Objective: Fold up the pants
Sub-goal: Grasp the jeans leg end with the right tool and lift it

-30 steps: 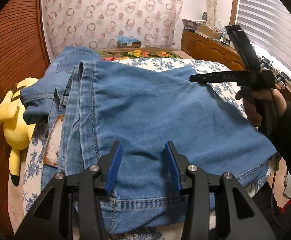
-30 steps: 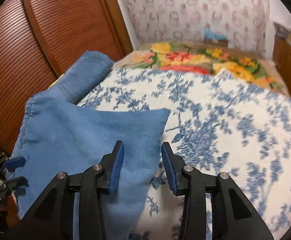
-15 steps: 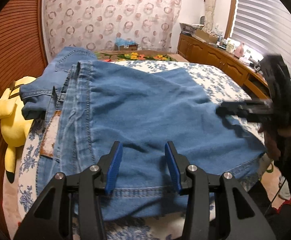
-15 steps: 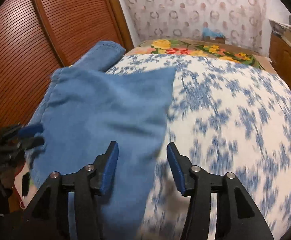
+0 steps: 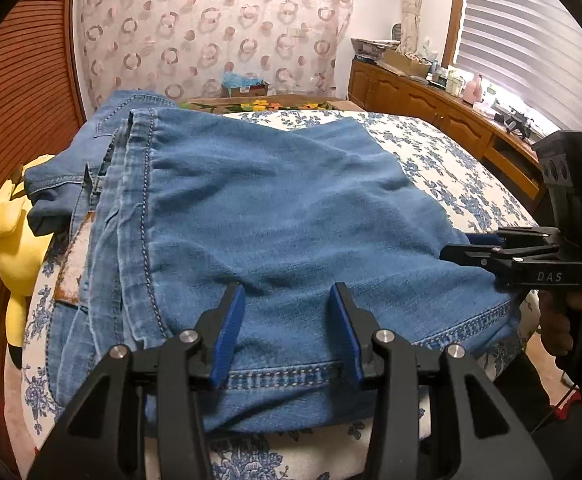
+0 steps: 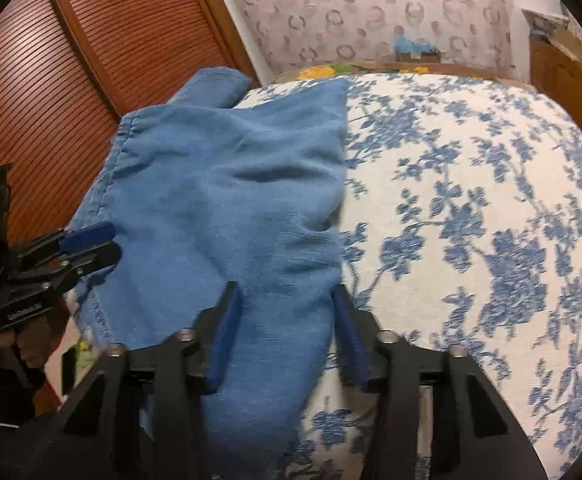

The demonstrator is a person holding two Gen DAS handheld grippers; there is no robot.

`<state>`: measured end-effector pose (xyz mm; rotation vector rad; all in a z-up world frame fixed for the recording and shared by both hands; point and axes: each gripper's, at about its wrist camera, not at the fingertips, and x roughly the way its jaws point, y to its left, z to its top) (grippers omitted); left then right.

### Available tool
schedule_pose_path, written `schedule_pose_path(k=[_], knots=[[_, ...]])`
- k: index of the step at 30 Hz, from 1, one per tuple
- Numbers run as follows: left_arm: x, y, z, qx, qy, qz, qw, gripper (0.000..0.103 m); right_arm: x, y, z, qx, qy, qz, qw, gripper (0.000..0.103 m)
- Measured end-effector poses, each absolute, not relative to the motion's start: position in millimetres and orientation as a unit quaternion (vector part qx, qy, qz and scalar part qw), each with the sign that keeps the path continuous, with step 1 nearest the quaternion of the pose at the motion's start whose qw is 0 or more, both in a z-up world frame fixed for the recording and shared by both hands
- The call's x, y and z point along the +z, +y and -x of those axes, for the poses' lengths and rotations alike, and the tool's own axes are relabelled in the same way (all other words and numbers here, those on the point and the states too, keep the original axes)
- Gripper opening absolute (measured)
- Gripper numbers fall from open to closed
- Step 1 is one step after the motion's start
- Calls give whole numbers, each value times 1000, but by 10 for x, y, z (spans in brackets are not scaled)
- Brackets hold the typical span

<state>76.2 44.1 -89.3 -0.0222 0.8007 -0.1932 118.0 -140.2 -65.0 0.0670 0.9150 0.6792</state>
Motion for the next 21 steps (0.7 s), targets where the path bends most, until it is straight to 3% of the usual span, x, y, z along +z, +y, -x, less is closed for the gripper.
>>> schedule_pose_path(k=[1,3,6,13,21], knots=[[-892,443,-755,-94,389,12,916,43,-653,-1389,-1163,326,433,-32,840,31],[-901,443,-755,-95,388,13,917,43,-646,-1366,-1150,338,431,-36,836,12],[-898,444,-749,-95,388,16,917,43,-525,-1356,-1105,347,414,-40,841,5],[-637,808,-575,-71,359,36,930,43,121,-1092,-1046,378,350,-27,857,4],[-445,1601,-195,1,333,49,942,43,622,-18,-1027,455,300,19,838,3]])
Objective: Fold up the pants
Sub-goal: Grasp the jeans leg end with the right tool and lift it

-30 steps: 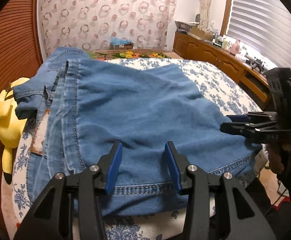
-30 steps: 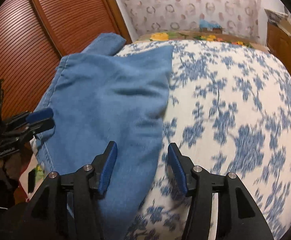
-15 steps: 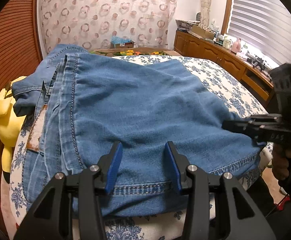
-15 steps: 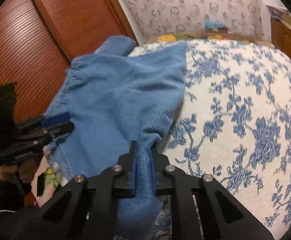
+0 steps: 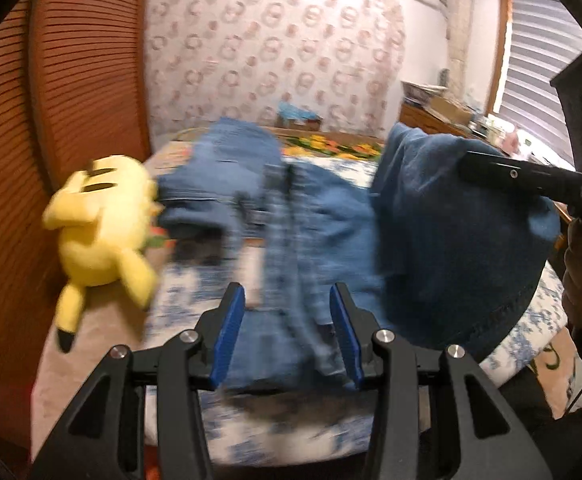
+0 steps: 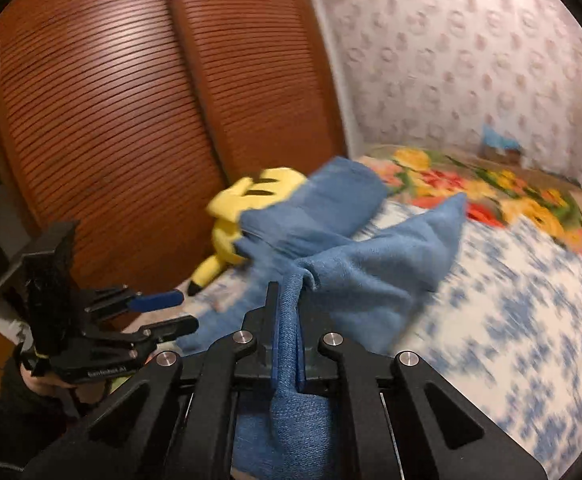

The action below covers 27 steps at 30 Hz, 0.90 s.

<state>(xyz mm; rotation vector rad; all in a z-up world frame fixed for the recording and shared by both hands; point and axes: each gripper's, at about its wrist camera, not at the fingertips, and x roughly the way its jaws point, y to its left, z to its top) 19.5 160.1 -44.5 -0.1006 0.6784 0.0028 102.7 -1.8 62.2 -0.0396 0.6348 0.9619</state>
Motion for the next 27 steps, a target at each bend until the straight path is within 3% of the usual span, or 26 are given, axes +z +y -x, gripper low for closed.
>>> schedule_pose_path(k=[8,14,18,27], knots=[[-539,2223,110,61,339,63,937,43,233,1028,-835,526,347,58,774,3],[-551,2356,181,79,335,72,936,43,-95,1277,-766,527,381,65,757,6],[-498,2329,160,79,329,72,938,43,79,1180,-776,531,369,57,761,26],[-306,2141,23,55,308,65,947,43,608,519,-841,477,288,59,828,32]])
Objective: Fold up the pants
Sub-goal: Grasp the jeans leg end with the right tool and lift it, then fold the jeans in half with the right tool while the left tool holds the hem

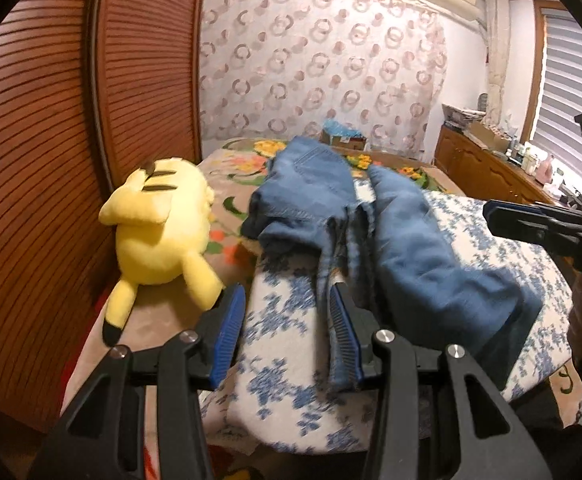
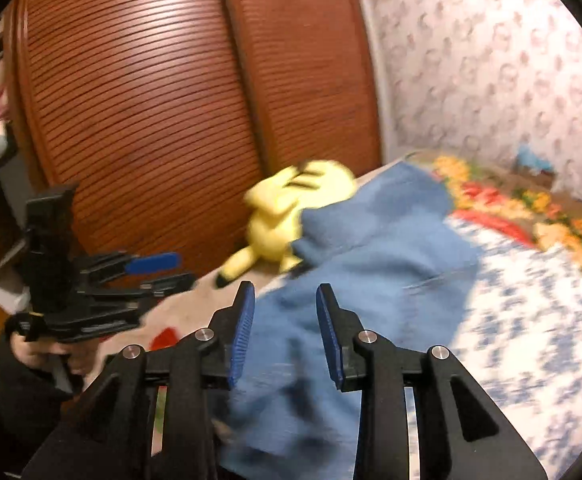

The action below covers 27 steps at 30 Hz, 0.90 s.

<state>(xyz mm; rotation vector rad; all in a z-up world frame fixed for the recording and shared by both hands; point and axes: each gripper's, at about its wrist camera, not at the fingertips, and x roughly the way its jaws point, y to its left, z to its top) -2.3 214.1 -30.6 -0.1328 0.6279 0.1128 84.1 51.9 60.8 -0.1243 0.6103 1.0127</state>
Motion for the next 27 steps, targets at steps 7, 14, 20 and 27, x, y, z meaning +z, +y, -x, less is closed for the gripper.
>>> schedule_pose_path(k=[7,14,20,27], knots=[[-66,1830,-201,20,295,52,954,43,288,225,-1270,391,311,87,862,33],[-22,1436,-589,-39,317,39,947,43,57,-22,-1408,361,328,74,870,34],[-292,1304,-798,-37,374,10,927,43,70,-188,-1489,349,330,64,875,36],[-731,1509,-580,-22,420,18,907,43,45,-127,-1641,357,333,64,870,56]])
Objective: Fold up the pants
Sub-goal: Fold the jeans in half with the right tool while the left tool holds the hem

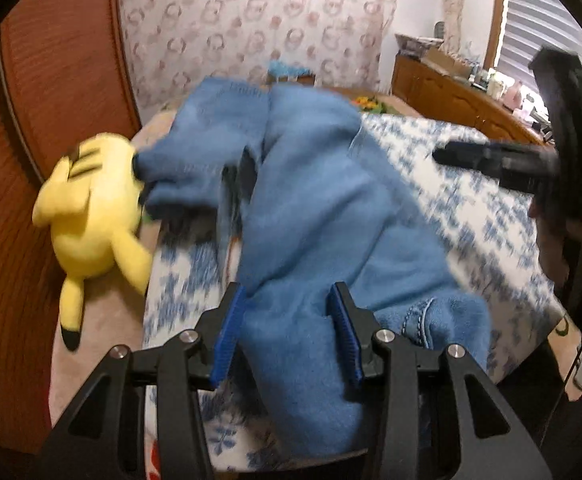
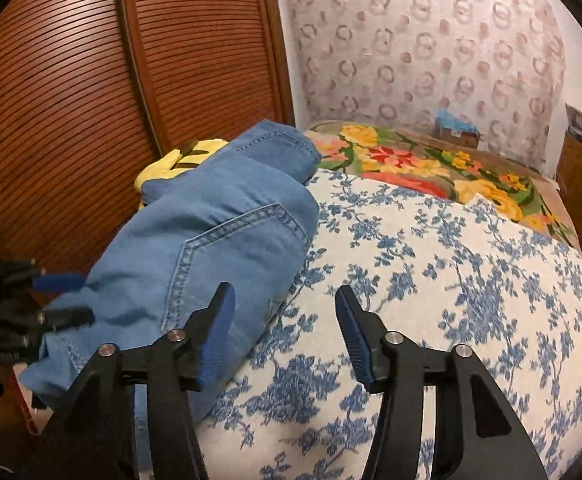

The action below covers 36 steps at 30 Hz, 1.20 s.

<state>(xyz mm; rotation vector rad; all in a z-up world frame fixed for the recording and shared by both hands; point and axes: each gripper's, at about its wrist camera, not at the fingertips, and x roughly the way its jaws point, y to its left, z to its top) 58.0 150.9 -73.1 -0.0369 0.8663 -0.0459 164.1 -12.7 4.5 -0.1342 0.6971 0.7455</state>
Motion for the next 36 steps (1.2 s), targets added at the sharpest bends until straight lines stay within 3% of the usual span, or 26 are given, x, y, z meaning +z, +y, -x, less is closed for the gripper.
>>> schedule_pose_path(k=[14,19,21,36], knots=[[-1011,1690,-371,-27,420,43,906,45,-307,343,-1966,418,386,24,822,62],[-968,1682,-345,-25,415,42,908,45,-399,398,-1879,426,397,19,813,64],[-921,1684,-360,-21,412,43,910,45,-436,428,-1843,428,401,22,809,70],[-658,1734,-912,-29,392,53,918,45,-615,421,-1904,427,429,-5,796,76]])
